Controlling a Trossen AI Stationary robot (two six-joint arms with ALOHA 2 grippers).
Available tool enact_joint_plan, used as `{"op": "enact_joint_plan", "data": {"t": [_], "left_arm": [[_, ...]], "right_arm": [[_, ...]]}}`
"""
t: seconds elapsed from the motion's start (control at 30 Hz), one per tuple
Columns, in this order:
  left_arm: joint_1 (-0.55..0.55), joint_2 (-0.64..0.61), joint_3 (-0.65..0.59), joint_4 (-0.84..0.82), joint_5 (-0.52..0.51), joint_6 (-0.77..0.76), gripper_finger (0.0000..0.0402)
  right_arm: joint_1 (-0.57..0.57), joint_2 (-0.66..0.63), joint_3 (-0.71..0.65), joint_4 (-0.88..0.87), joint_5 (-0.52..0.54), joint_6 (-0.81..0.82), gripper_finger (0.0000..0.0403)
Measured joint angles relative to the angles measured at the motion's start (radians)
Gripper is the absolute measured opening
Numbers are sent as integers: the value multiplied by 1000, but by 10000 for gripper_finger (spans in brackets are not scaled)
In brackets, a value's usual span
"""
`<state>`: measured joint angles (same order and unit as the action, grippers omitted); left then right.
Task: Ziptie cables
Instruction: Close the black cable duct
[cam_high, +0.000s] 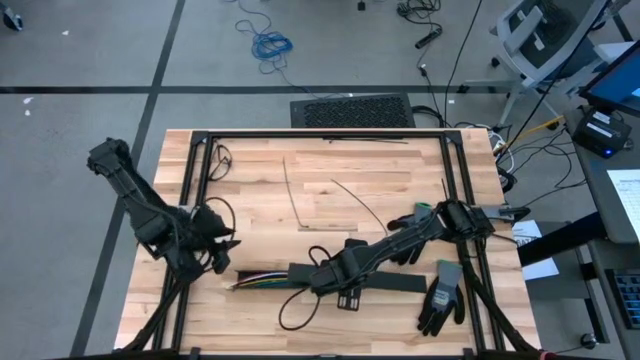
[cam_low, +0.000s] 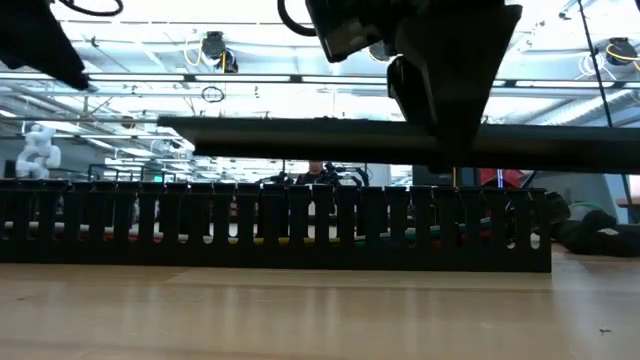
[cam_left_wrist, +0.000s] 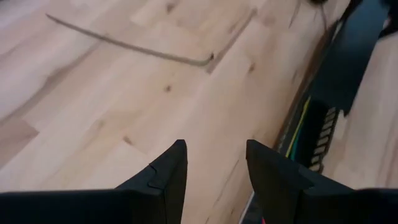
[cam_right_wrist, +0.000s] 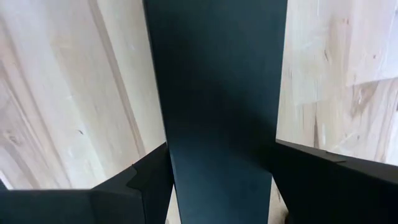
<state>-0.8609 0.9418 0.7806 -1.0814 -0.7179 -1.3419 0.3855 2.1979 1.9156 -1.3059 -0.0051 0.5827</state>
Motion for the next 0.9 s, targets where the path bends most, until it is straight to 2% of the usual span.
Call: {"op": "enact_joint_plan", "data": {"t": [0.17,0.27,0.47,0.7,0.9], "left_arm": [[-66,31,-1,0,-137,-118,160],[-92,75,-1,2,-177,-187,160],[-118,193,-1,64,-185,-276,160],[-122,308,-1,211,-185,-277,160],[-121,355,-1,293,-186,-277,160]], "right_arm": [[-5,5,0,23,12,-19,215],[-7,15,0,34,11,-54,215],[-6,18,0,62,26,-104,215],[-5,23,0,73,26,-130,215],[-4,49,0,83,26,-142,215]]}}
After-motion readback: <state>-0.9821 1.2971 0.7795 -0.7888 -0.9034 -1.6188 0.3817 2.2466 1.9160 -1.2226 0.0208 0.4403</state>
